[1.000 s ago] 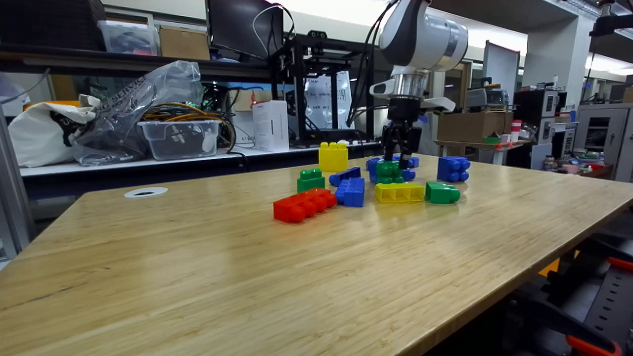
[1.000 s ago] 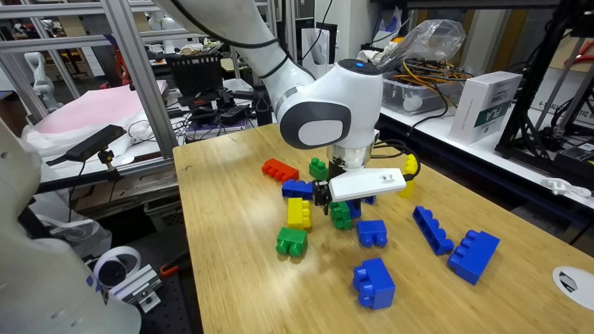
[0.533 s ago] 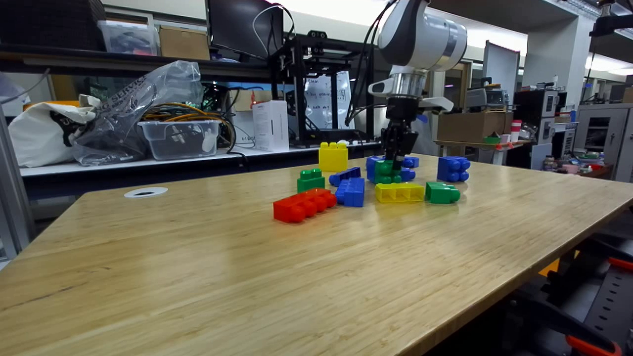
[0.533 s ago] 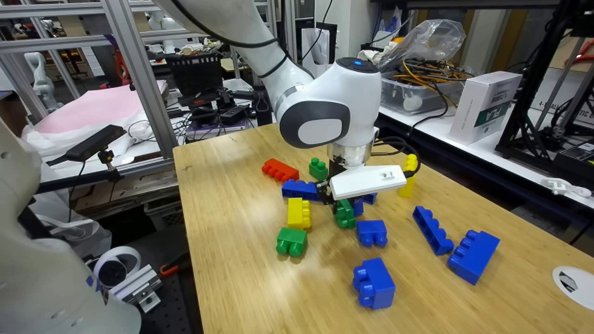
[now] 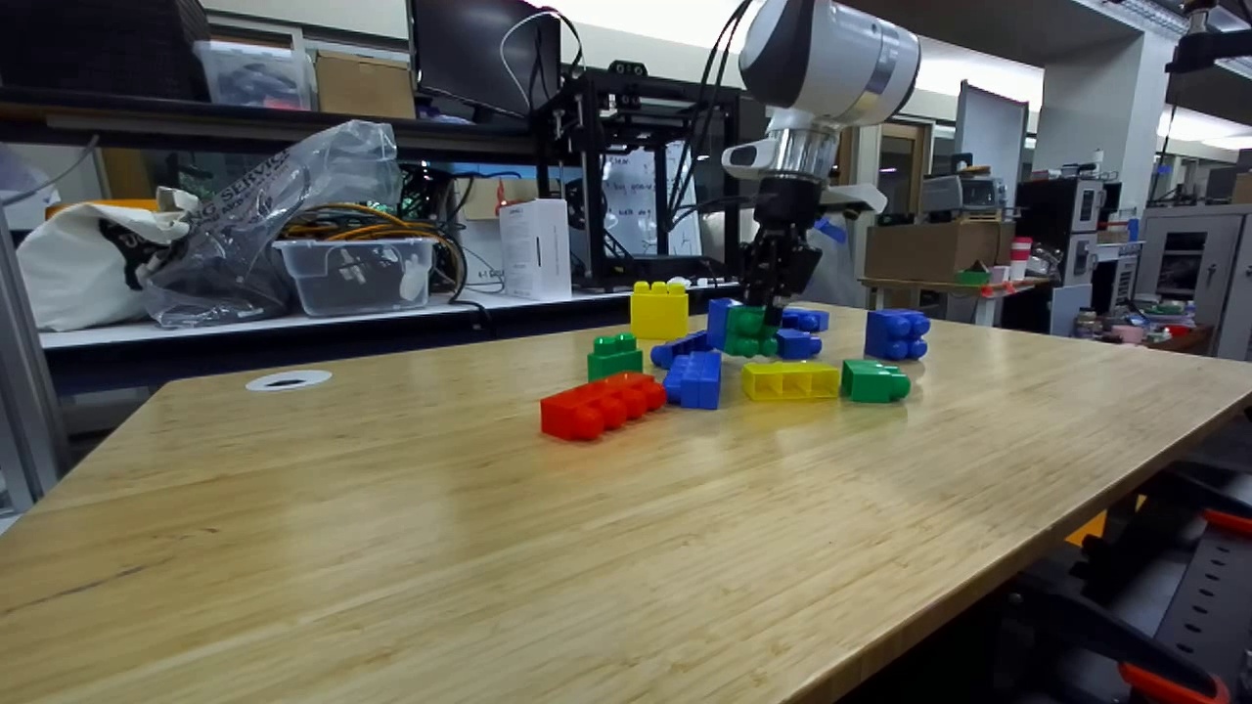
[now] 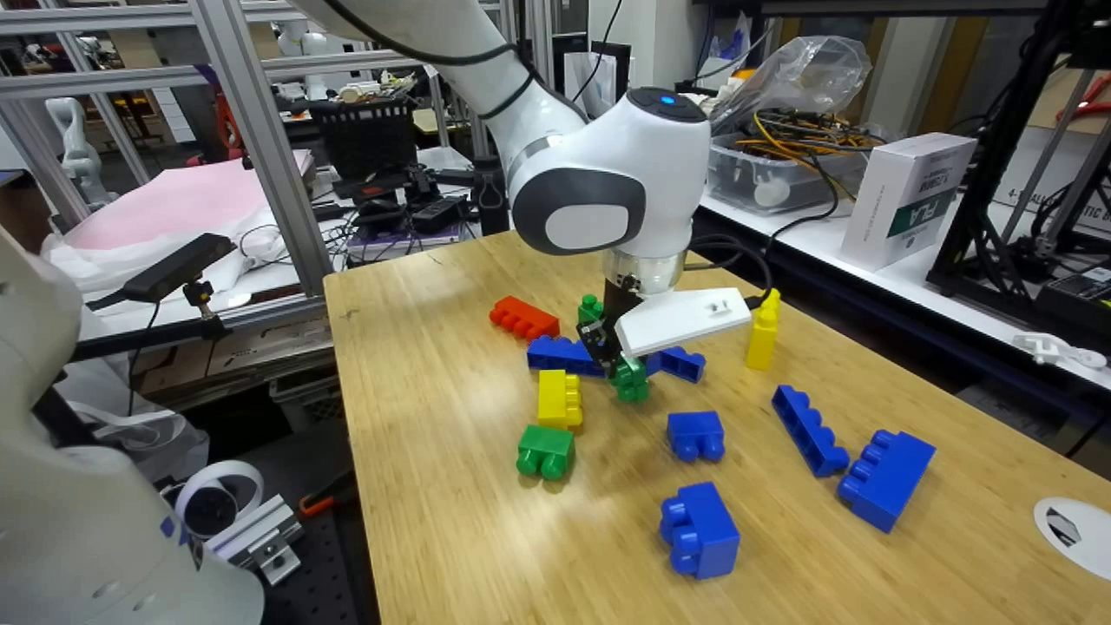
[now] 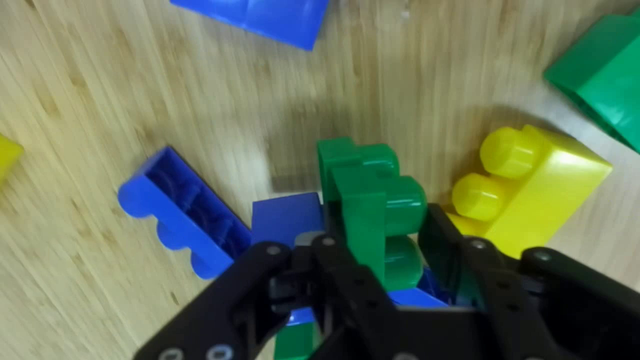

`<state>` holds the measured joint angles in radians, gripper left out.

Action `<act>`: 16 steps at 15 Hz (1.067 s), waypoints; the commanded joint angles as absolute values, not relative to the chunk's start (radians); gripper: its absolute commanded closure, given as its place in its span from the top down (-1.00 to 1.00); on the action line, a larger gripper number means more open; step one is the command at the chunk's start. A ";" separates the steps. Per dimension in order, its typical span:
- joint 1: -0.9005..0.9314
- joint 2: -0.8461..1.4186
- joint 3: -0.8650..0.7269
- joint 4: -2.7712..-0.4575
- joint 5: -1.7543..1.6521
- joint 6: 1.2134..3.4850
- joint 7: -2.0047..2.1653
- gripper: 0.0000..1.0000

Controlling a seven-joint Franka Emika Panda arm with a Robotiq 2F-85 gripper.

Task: Separate the Legos that are joined together

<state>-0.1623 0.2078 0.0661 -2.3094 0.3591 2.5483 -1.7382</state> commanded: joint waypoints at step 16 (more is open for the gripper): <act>-0.249 0.480 -0.039 -1.884 0.529 1.385 -2.092 -0.66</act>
